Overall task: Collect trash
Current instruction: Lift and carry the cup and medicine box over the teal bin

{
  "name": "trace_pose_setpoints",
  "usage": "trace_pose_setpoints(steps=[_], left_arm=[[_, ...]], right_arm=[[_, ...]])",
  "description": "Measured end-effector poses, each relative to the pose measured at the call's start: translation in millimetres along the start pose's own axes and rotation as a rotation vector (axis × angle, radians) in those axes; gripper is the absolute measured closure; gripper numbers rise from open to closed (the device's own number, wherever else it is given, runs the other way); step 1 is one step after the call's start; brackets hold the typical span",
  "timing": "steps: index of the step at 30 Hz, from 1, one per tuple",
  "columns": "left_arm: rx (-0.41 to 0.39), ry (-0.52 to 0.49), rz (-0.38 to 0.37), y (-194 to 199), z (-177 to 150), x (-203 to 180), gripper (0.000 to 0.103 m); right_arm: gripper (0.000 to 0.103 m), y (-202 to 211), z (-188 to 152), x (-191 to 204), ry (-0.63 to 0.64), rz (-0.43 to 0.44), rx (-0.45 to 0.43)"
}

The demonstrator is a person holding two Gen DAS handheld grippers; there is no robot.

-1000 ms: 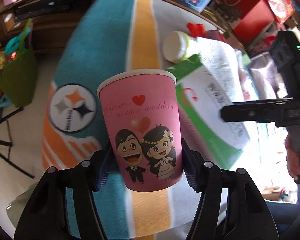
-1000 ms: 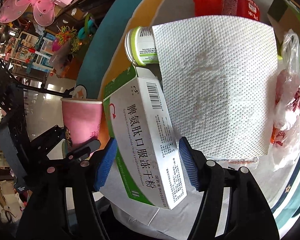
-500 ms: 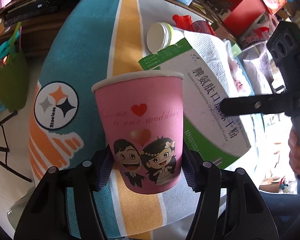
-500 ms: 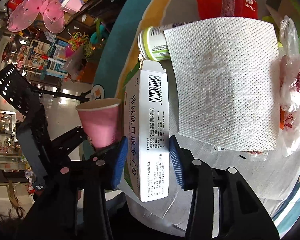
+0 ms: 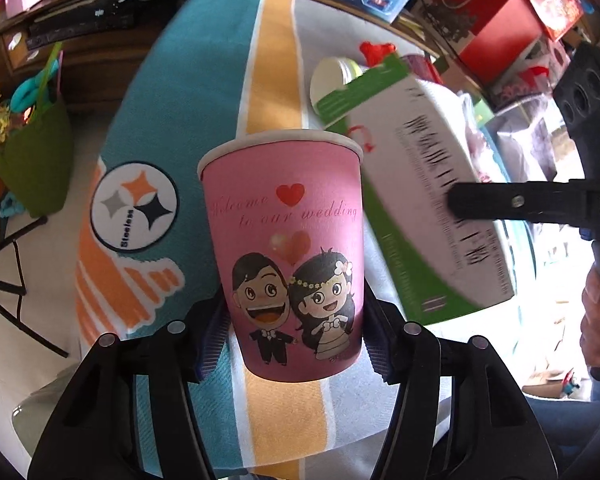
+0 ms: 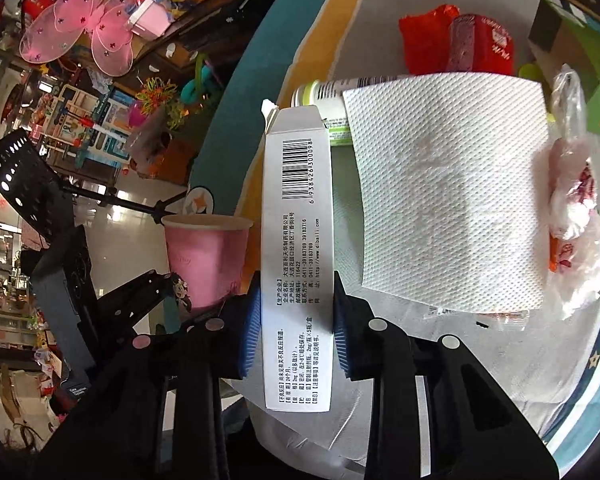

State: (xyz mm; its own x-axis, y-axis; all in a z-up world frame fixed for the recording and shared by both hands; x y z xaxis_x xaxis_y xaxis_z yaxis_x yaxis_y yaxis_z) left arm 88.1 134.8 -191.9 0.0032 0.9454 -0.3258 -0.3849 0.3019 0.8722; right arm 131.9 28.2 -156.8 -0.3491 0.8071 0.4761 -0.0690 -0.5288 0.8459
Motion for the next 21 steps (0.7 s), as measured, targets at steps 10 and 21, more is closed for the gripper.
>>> trace_pose_setpoints(steps=[10, 21], left_arm=[[-0.033, -0.073, -0.041, 19.9, 17.8, -48.7, 0.044], [-0.019, -0.297, -0.132, 2.3, 29.8, -186.7, 0.044]], right_arm=[[0.073, 85.2, -7.6, -40.8, -0.099, 0.053, -0.186], [0.073, 198.9, -49.2, -163.3, -0.326, -0.014, -0.431]])
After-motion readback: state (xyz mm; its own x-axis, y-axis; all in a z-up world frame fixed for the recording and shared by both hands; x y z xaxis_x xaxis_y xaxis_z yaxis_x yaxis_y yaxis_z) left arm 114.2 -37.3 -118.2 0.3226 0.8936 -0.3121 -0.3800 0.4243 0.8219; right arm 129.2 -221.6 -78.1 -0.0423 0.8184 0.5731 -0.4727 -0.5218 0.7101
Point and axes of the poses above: each gripper's, at about its wrist camera, not at the fingertips, and y roughly against the way its jaws point, x to its left, z to its top, the point moved 10 cm from there along -y, roughly the way its jaws point, and after that the axes turned 2 degrees about y, right-handed, at the moved point
